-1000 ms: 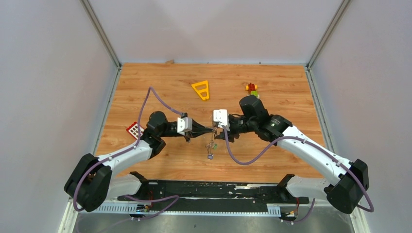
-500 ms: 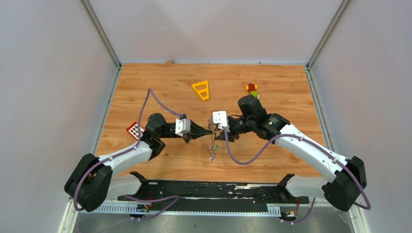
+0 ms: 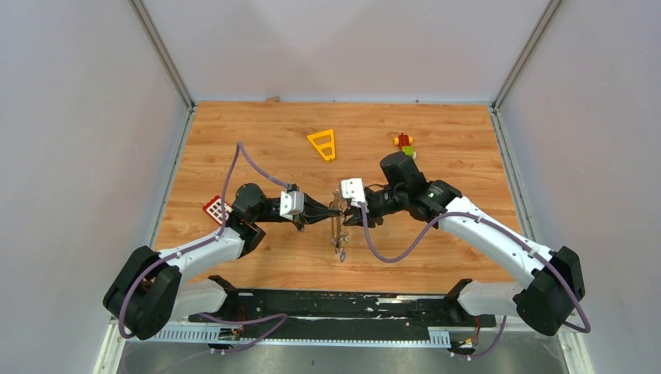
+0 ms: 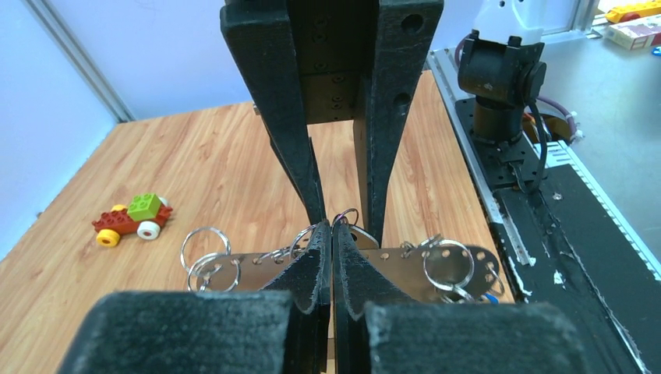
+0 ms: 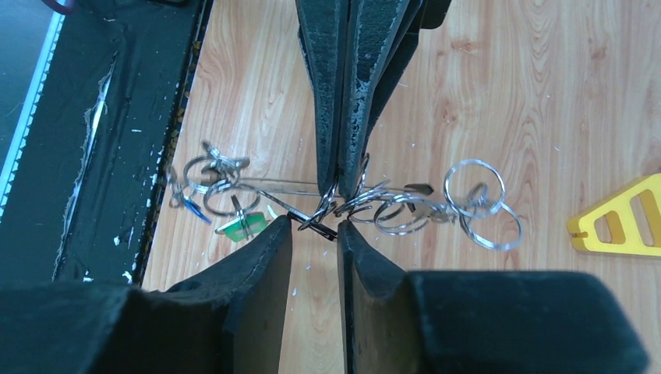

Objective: Put the keys on the keyring
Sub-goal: Adjust the key on the keyring.

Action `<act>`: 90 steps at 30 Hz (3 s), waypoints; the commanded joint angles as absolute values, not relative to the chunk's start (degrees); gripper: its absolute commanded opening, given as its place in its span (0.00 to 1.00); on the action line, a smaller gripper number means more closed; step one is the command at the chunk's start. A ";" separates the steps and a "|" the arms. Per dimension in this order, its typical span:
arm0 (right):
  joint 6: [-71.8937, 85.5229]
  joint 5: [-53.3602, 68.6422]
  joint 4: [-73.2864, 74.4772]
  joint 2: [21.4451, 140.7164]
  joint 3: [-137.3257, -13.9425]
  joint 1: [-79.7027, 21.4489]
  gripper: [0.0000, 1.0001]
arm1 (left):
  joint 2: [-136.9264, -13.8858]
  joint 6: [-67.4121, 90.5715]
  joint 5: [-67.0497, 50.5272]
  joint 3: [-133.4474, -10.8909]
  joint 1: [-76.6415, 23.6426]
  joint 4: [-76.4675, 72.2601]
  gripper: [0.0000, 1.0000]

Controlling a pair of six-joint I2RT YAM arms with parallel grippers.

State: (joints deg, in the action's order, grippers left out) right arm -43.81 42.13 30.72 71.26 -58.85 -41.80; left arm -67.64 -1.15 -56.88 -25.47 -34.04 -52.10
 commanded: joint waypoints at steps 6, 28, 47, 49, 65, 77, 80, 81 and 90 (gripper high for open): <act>-44.53 46.23 30.48 71.85 -59.46 -41.31 0.20 | -67.81 -0.26 -57.14 -24.96 -34.20 -57.48 0.00; -47.68 46.65 34.57 73.90 -59.99 -40.47 0.03 | -67.62 -0.26 -58.72 -24.83 -34.24 -59.19 0.00; -46.16 43.74 36.60 75.86 -62.46 -40.20 0.23 | -68.39 -0.26 -60.19 -24.87 -34.20 -59.39 0.00; -45.76 43.60 35.64 73.68 -61.75 -39.67 0.31 | -68.43 0.93 -59.68 -24.79 -34.19 -59.65 0.00; -39.96 47.04 28.10 67.50 -60.30 -38.68 0.32 | -72.66 11.00 -57.98 -24.26 -33.97 -72.00 0.00; -40.10 45.14 28.04 66.23 -59.61 -38.70 0.33 | -72.85 10.39 -57.63 -23.69 -34.01 -71.88 0.00; -40.62 43.73 28.46 64.07 -59.25 -38.74 0.35 | -72.86 10.04 -57.57 -23.64 -34.01 -71.50 0.00; -40.87 43.69 28.80 63.21 -59.24 -38.72 0.35 | -72.86 9.88 -57.56 -23.64 -34.01 -71.35 0.00; -41.42 48.00 29.17 62.07 -57.03 -38.75 0.31 | -73.09 9.27 -56.40 -23.82 -34.00 -70.57 0.00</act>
